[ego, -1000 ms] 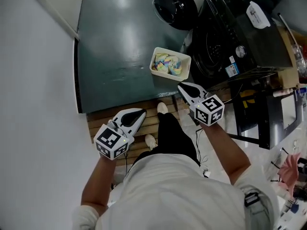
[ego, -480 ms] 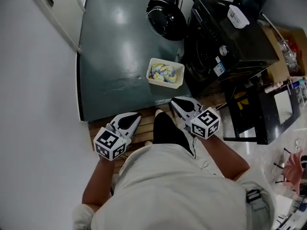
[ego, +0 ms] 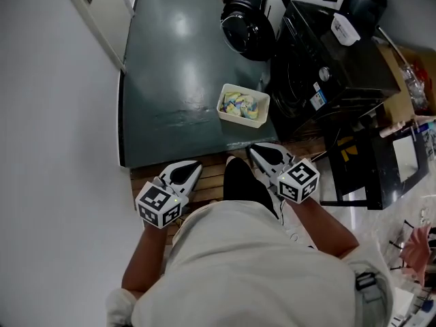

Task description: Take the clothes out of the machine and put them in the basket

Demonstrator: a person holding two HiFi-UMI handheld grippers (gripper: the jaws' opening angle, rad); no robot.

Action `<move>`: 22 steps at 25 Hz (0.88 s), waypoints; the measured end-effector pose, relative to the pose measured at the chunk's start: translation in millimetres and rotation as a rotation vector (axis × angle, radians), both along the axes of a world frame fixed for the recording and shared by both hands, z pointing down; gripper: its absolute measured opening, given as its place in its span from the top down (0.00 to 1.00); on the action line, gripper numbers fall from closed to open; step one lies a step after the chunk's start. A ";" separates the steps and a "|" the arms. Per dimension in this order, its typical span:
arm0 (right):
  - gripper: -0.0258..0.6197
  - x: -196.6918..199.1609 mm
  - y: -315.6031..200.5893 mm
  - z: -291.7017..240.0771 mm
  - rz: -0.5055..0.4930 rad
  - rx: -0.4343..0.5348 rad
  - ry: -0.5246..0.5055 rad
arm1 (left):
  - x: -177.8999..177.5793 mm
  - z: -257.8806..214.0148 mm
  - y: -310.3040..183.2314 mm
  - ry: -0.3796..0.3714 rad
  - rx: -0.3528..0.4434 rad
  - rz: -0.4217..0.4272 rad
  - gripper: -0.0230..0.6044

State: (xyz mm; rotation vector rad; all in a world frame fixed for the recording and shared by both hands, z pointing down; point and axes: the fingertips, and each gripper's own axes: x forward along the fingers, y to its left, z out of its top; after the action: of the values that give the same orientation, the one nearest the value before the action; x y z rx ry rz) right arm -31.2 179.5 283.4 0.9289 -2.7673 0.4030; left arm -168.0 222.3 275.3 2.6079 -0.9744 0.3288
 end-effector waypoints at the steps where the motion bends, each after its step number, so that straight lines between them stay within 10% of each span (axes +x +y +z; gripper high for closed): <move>1: 0.92 -2.0 1.5 -1.4 -0.003 0.003 0.000 | -1.9 -0.3 1.2 0.003 0.001 -0.005 0.97; 22: 0.93 -15.7 25.4 -7.3 -0.032 0.010 0.014 | -4.6 0.1 12.6 0.037 -0.001 0.005 0.97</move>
State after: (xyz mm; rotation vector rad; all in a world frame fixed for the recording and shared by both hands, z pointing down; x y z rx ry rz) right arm -46.9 204.9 276.1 0.8847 -2.7696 0.3766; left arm -172.6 235.0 275.3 2.6067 -0.9552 0.2807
